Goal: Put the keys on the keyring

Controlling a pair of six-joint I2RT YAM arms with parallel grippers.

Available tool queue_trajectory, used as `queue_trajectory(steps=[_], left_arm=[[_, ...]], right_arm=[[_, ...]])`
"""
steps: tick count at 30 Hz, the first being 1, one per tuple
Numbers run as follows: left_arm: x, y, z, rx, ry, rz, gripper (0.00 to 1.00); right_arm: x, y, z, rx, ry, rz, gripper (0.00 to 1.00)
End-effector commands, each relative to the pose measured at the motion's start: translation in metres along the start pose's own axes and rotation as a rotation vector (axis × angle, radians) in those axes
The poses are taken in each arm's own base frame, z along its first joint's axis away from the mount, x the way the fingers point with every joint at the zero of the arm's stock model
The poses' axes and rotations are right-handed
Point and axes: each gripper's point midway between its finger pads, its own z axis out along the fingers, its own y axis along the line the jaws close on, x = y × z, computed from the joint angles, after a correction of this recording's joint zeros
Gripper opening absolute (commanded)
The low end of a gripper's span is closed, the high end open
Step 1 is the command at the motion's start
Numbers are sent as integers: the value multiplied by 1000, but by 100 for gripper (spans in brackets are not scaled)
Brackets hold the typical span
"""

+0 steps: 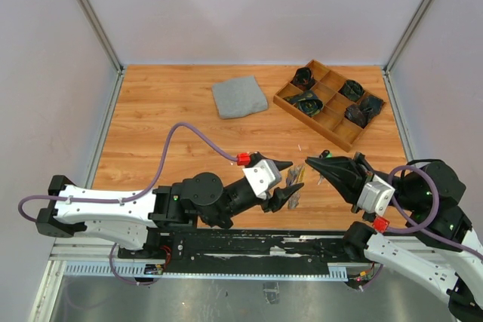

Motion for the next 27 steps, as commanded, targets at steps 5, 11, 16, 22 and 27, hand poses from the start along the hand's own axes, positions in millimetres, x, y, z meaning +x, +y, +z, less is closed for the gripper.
queue_trajectory(steps=[5,11,16,22,27], left_arm=[[-41,17,-22,-28,-166,-88,47],[-28,38,-21,-108,-118,-115,42],[6,75,-20,-199,-57,-237,42],[45,135,-36,-342,-16,-388,45],[65,182,-60,-488,23,-435,46]], right_arm=[[-5,-10,-2,49,-14,-4,0],[17,-19,-10,129,117,122,1],[48,-24,-32,285,336,434,18],[107,26,-37,262,687,764,35],[143,67,-26,227,902,989,37]])
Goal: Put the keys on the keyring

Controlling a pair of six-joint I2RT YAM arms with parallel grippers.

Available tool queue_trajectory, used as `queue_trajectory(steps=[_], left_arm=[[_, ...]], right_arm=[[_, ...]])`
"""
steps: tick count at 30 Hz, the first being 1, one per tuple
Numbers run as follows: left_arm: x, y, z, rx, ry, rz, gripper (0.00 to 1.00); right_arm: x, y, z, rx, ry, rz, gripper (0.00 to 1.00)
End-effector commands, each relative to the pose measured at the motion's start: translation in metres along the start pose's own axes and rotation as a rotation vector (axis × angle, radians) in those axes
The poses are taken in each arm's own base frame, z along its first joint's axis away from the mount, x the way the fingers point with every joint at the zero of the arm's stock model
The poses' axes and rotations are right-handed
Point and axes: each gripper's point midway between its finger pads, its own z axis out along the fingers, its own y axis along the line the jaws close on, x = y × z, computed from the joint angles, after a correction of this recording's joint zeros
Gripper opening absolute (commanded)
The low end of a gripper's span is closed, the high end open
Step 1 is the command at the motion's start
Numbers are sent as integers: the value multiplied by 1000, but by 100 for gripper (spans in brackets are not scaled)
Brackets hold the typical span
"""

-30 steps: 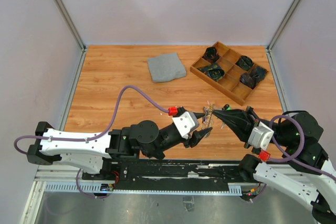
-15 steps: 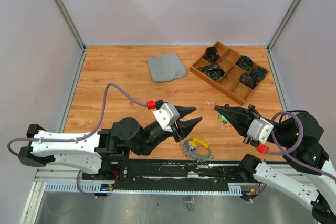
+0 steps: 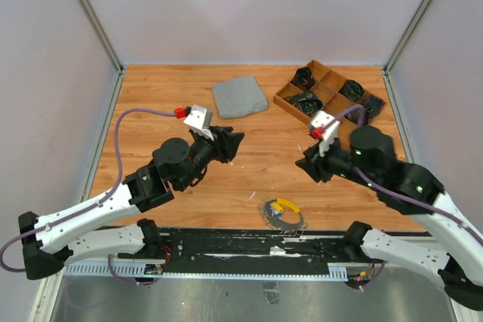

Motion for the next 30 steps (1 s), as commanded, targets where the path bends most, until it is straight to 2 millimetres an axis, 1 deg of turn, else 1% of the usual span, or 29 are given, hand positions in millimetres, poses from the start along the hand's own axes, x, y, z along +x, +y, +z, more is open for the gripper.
queue_trajectory(steps=[1,3,5,9,13,15,18,21,24,27,30], left_arm=[[-3,25,-9,-61,12,-98,46],[-1,33,-13,-82,19,-87,47],[0,39,-18,-97,22,-81,48],[6,47,-25,-113,31,-83,49],[12,53,-31,-130,43,-80,49],[12,56,-35,-136,40,-78,49],[10,61,-41,-149,30,-74,49],[9,65,-47,-153,24,-71,49],[10,66,-52,-148,22,-70,49],[12,68,-57,-146,23,-70,49],[13,70,-61,-146,22,-69,49]], right_arm=[[56,12,21,36,278,287,36],[70,19,36,24,336,342,37],[84,27,49,5,386,384,40],[114,42,73,-17,514,468,43],[145,50,100,33,635,582,48],[156,52,113,56,672,624,48],[177,52,129,136,732,647,49],[197,46,140,240,778,671,51],[211,41,146,318,800,674,54],[219,46,152,355,809,689,57],[223,54,158,386,820,669,57]])
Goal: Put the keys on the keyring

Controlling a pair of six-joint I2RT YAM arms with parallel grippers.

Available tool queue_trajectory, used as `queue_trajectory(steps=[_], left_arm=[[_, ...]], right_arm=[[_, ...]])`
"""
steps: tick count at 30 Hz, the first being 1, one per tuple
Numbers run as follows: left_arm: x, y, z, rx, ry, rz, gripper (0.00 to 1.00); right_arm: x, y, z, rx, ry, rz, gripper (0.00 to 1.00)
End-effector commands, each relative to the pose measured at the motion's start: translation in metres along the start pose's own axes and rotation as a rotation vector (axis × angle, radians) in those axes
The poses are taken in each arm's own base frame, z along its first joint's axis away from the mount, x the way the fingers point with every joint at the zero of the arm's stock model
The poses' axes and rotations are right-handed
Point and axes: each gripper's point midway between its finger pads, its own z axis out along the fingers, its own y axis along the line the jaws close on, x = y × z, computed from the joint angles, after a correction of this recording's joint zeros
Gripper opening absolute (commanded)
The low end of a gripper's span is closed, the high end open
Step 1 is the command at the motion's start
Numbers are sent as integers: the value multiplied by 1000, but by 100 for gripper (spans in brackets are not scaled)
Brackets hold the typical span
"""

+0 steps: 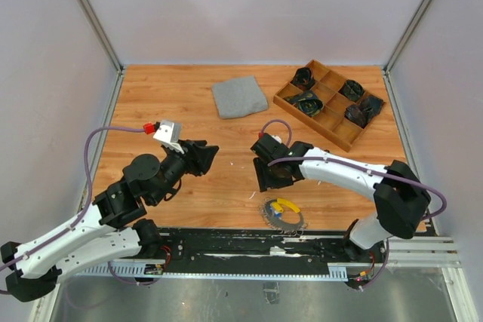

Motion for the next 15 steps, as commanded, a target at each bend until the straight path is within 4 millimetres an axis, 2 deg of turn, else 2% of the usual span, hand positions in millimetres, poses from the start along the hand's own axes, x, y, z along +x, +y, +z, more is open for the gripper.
queue_trajectory(steps=[1,6,8,15], left_arm=[[3,10,-5,-26,-3,6,49],[3,13,-9,-30,-11,2,49],[3,14,-10,-27,-13,-2,49],[2,16,-15,-26,-23,-6,49]], right_arm=[[4,7,13,98,-31,47,56],[13,7,24,196,20,33,47],[16,6,28,219,33,27,48],[24,3,34,264,52,4,39]])
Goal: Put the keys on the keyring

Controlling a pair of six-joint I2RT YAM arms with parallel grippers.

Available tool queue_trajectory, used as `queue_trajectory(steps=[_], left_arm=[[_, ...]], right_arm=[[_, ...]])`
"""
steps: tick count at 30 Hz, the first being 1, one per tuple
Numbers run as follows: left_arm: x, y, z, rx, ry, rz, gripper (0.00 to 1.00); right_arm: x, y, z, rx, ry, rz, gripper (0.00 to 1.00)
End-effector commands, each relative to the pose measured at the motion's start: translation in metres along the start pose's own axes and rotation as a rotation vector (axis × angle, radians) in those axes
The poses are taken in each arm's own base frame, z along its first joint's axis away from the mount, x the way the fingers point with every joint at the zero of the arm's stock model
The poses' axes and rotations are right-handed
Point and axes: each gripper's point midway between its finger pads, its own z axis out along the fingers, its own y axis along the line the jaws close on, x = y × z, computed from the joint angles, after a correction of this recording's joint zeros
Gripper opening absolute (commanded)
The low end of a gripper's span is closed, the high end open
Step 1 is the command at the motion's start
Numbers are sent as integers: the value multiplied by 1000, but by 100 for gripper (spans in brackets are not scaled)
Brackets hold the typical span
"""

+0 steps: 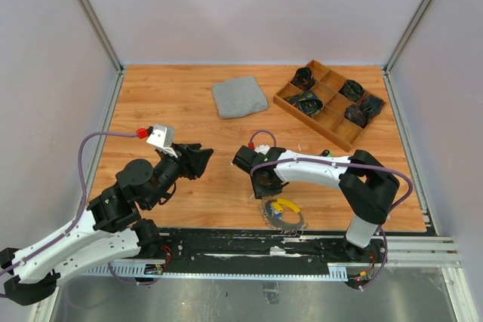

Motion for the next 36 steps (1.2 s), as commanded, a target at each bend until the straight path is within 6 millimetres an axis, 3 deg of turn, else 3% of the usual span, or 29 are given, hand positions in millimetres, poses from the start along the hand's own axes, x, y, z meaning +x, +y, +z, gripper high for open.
queue_trajectory(steps=[1,17,23,28,36], left_arm=[[-2,5,-1,-14,-17,-6,49],[-1,4,-1,-11,-18,-8,49],[-1,4,-1,-9,-16,-8,49],[-3,4,-3,-8,-21,-12,49],[2,-5,0,42,-8,-6,49]], right_arm=[[3,-10,-4,87,-10,13,39],[13,-9,-1,84,28,-12,20],[12,-8,-4,60,16,-10,5],[0,-3,-19,9,-40,-19,1],[-25,-3,-61,-104,-205,-35,1]])
